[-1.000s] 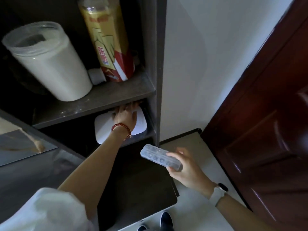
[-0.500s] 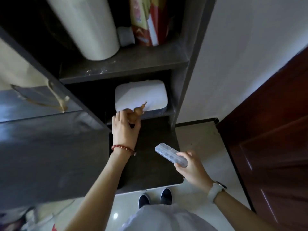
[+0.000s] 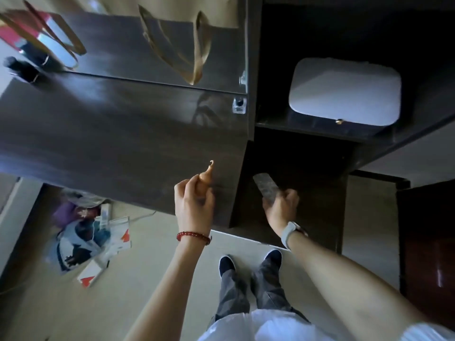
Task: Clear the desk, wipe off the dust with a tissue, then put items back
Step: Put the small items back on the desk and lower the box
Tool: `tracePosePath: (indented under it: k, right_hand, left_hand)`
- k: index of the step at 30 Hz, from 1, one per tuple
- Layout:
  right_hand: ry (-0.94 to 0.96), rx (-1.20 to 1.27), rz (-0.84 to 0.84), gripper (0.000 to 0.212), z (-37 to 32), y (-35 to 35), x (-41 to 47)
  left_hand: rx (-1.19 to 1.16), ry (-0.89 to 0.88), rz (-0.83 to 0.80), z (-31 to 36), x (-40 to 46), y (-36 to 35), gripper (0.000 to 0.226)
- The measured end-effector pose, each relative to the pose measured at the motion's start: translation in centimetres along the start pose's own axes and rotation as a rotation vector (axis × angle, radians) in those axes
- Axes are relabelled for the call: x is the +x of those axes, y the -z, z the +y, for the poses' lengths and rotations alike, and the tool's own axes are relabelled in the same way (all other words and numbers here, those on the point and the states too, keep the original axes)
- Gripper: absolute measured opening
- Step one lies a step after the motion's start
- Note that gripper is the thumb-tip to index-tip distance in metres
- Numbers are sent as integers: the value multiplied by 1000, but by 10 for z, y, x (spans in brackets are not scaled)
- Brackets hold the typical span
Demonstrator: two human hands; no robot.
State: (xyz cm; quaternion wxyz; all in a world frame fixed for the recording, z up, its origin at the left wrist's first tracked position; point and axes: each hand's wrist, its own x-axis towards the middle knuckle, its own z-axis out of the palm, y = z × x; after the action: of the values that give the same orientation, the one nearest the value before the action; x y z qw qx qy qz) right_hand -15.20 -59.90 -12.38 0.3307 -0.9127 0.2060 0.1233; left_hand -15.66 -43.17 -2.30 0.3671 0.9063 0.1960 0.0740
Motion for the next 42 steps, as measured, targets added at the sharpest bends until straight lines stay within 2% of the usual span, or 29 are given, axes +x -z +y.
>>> tracePosePath:
  k: [5, 9, 12, 17, 23, 26, 29, 33, 38, 42]
  right_hand:
    - [-2, -66, -54, 50, -13, -47, 7]
    - [-28, -43, -210, 58, -10, -72, -5]
    - [-14, -87, -260, 66, -6, -74, -7]
    - [70, -375, -290, 65, 6, -65, -14]
    - [137, -510, -342, 64, 14, -49, -8]
    - [122, -501, -312, 56, 15, -45, -5]
    - [5, -311, -233, 46, 5, -47, 2]
    - [-65, -259, -171, 69, -8, -57, 18]
    - [-56, -272, -201, 82, -6, -56, 26]
    - [13, -446, -190, 76, 31, -28, 32]
  left_hand:
    - [-12, -33, 1, -30, 6, 5, 33]
    - [-23, -41, -46, -44, 5, 5, 34]
    - [-39, -72, -75, -48, 10, 4, 35]
    - [-45, -82, -107, -49, 13, 4, 36]
    - [-61, -85, -130, -42, 11, 5, 36]
    - [-69, -81, -129, -36, 8, 3, 37]
    - [-78, -76, -133, -32, 3, 1, 37]
    - [-67, -75, -106, -33, 2, -3, 37]
    - [-48, -78, -85, -27, 4, -10, 35]
    - [-66, -76, -84, -19, 4, -18, 35]
